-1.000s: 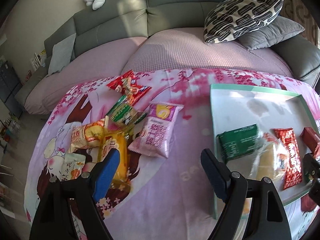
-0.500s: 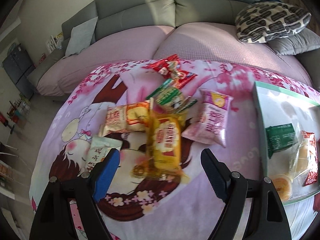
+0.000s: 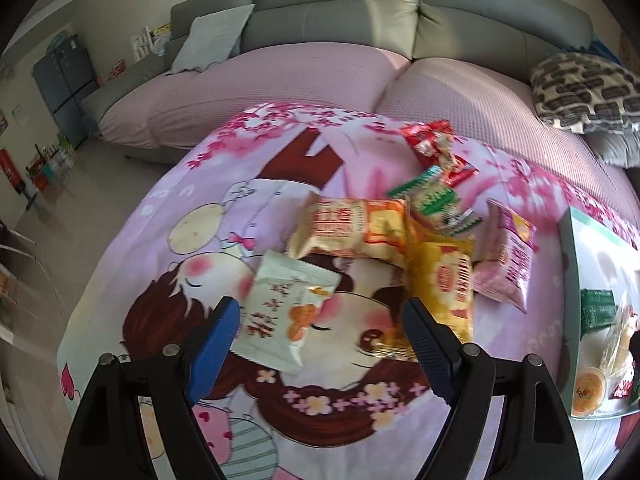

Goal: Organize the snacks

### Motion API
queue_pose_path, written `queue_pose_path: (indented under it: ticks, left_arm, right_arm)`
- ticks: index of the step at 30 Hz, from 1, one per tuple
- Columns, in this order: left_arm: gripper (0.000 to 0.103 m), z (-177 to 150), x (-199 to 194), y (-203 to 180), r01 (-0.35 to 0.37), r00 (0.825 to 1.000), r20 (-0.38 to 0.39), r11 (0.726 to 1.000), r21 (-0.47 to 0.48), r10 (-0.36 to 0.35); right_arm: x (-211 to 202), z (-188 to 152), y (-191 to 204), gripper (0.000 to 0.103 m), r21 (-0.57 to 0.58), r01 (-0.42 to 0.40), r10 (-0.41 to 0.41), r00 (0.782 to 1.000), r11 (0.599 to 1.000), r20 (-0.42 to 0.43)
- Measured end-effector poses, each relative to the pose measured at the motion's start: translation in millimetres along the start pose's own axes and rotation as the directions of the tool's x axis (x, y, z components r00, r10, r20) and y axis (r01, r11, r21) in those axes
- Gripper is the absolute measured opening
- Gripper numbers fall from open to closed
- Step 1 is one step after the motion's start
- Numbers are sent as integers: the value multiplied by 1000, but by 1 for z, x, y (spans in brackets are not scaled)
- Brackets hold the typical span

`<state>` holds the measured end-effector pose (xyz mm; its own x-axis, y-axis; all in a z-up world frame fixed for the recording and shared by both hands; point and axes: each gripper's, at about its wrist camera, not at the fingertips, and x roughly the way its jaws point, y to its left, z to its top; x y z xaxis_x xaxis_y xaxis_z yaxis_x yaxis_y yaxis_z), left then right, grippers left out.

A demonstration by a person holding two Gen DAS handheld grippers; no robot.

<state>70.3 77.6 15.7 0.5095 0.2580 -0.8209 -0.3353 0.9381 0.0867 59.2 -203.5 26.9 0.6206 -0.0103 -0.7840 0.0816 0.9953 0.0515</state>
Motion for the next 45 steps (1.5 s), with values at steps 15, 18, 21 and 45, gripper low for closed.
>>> queue_pose_path:
  ticks: [15, 18, 21, 45]
  left_arm:
    - [84, 5, 11, 48, -4, 1000, 11, 997, -72, 5]
    - [94, 4, 16, 54, 1, 1000, 12, 996, -86, 0]
    - [96, 3, 19, 57, 14, 1000, 20, 996, -86, -12]
    - [101, 1, 54, 69, 98, 994, -44, 992, -82, -102]
  right_arm:
    - [10, -9, 75, 103, -107, -127, 125, 992, 986, -21]
    - [11, -11, 90, 103, -126, -161, 159, 987, 979, -24]
    - [13, -14, 105, 103, -148, -187, 185, 982, 971, -29]
    - [45, -25, 168, 100, -144, -286, 279, 958, 947, -68]
